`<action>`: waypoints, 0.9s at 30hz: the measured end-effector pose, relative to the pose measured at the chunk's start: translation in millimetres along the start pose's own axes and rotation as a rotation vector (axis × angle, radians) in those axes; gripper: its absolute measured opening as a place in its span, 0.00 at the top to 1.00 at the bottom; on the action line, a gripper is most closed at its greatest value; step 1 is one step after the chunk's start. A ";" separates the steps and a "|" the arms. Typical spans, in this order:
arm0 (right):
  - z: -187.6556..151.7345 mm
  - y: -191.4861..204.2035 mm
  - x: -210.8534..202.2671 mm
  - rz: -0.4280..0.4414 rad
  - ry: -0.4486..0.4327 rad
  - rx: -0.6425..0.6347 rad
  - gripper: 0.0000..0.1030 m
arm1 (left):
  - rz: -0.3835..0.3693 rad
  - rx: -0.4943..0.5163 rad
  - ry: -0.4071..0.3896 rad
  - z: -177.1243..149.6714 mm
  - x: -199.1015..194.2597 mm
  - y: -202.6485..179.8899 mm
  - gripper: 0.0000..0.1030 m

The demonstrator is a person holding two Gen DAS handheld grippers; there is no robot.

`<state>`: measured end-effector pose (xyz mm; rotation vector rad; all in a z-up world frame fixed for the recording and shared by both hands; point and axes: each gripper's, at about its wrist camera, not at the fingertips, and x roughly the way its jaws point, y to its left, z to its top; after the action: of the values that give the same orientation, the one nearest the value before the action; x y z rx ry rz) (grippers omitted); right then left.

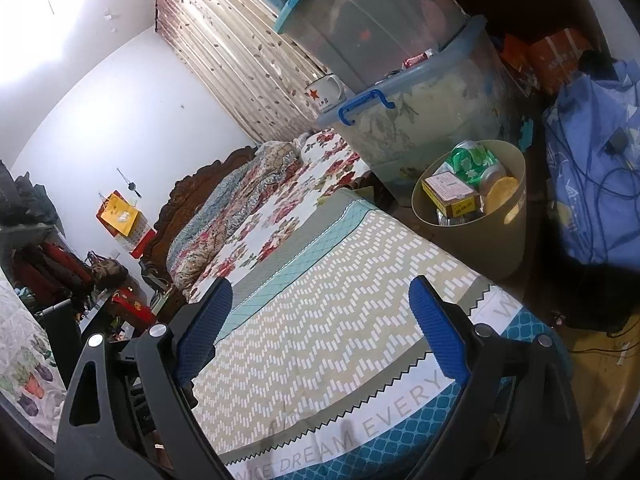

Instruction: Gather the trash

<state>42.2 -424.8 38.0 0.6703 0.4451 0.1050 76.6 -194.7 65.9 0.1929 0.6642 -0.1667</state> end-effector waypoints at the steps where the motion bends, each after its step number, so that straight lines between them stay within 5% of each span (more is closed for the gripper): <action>1: -0.4 0.1 -1.5 0.002 -0.001 0.000 0.13 | 0.004 0.001 -0.001 -0.1 -1.1 -0.2 0.08; 27: -1.1 5.7 -12.7 0.028 -0.020 0.001 0.09 | 0.047 0.015 0.010 -0.9 -9.0 -4.3 0.08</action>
<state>30.5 -422.7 45.5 0.6784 0.4168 0.1243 68.1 -197.8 70.3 0.2235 0.6683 -0.1254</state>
